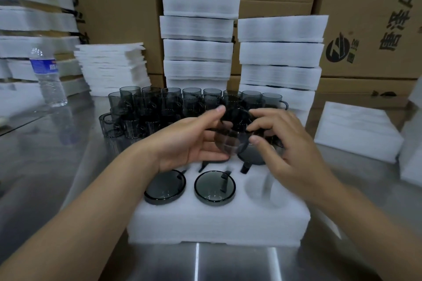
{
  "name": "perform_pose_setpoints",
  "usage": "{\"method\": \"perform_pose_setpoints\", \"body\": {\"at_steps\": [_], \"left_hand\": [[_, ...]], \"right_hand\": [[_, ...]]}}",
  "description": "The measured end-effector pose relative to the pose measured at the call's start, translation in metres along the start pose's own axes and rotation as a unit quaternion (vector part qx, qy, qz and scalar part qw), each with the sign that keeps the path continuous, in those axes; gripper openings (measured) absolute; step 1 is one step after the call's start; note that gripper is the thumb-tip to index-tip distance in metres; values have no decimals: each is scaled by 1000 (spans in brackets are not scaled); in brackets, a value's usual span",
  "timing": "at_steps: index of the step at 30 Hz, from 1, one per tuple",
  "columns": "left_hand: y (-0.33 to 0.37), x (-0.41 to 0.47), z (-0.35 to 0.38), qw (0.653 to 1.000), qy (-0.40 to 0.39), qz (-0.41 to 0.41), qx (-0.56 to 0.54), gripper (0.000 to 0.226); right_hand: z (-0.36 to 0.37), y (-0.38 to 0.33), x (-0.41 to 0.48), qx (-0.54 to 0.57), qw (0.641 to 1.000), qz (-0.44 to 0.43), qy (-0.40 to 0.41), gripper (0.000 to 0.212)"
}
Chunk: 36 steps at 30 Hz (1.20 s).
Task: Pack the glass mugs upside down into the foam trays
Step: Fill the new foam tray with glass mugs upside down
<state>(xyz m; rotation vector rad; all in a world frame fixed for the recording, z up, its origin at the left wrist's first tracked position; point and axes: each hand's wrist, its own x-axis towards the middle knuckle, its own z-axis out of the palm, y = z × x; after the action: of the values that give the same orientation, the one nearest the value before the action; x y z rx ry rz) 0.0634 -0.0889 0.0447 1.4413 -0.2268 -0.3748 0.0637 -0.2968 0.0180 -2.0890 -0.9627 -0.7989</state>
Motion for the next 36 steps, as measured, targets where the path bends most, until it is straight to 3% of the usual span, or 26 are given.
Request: {"method": "perform_pose_setpoints", "body": {"at_steps": [7, 15, 21, 26, 31, 36], "left_hand": [[-2, -1, 0, 1000, -14, 1, -7, 73], [-5, -1, -4, 999, -22, 31, 3, 43], [-5, 1, -6, 996, 5, 88, -23, 71], [-7, 2, -7, 992, -25, 118, -35, 51], [-8, 3, -10, 989, -55, 132, -39, 86], [-10, 3, -9, 989, -50, 135, 29, 66]], "right_hand": [[-2, 1, -1, -42, 999, -5, -32, 23], [-1, -4, -1, -31, 999, -22, -13, 35], [2, 0, -2, 38, 999, 15, 14, 58], [3, 0, -2, 11, 1000, 24, 5, 53], [1, -3, -3, 15, 999, 28, -8, 55], [0, -4, -3, 24, 999, 39, -11, 54]]}}
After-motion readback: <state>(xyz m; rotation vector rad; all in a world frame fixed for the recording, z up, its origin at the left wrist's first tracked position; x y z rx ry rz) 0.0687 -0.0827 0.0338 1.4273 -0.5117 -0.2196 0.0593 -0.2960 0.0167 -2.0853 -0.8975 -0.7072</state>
